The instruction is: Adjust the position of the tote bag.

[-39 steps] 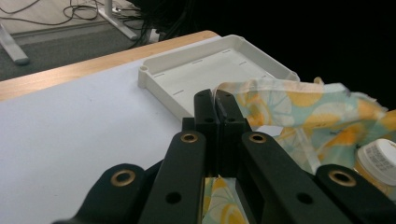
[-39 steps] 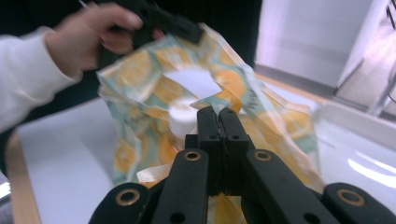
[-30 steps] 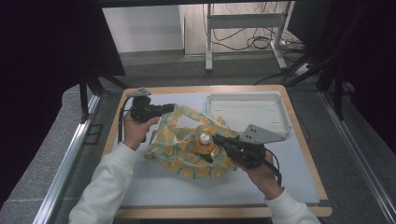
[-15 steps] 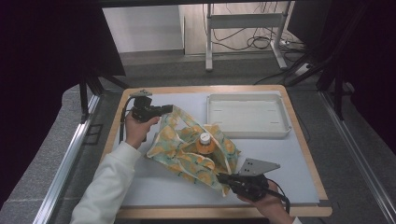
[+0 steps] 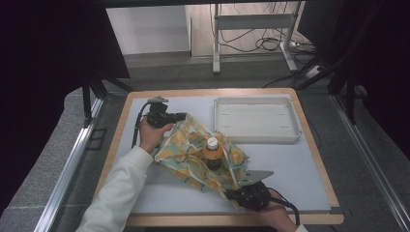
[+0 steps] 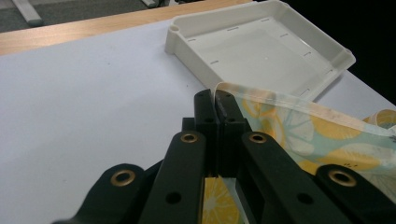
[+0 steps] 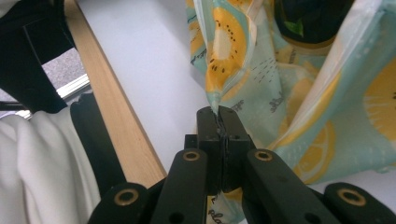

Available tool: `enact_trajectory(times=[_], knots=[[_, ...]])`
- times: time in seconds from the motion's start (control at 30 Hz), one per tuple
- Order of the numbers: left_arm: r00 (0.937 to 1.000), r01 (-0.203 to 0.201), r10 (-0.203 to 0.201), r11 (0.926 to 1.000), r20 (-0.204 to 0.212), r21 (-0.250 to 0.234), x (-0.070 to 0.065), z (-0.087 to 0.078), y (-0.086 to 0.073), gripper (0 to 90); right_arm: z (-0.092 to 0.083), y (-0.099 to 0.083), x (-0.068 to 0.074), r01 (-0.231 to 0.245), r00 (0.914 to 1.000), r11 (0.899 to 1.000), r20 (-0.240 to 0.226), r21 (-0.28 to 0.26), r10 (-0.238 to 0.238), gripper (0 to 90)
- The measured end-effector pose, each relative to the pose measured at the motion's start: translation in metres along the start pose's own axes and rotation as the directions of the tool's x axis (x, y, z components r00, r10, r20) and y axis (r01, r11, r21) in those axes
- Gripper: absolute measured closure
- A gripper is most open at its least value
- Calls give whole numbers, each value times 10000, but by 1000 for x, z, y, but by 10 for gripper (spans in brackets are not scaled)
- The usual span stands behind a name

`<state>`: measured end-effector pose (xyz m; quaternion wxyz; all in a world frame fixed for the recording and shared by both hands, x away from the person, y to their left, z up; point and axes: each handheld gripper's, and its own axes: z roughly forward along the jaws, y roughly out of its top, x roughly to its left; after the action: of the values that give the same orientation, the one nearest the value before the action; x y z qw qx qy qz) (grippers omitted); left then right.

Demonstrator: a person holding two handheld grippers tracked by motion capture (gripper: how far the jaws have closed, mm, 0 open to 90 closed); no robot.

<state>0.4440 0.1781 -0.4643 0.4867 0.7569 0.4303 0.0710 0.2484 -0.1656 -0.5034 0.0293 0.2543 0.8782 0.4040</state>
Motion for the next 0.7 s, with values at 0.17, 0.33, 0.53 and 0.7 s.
enact_trajectory(times=[0.17,0.33,0.53,0.7], knots=[[9996,-244,255,9963,-131,821,-2,18,-7,900,6,-3,1,-55,9999,9990,-113,438,60,878],[9999,-158,159,9941,1,1072,1,24,-13,897,10,-6,4,53,9999,9973,-136,735,-43,823],[9996,-212,208,9996,206,185,-2,4,-7,572,-3,4,5,337,9993,9994,-126,-90,-338,661],[9982,-540,562,9943,220,-915,-11,-36,7,402,-20,14,3,284,9995,9947,153,-987,-270,615]])
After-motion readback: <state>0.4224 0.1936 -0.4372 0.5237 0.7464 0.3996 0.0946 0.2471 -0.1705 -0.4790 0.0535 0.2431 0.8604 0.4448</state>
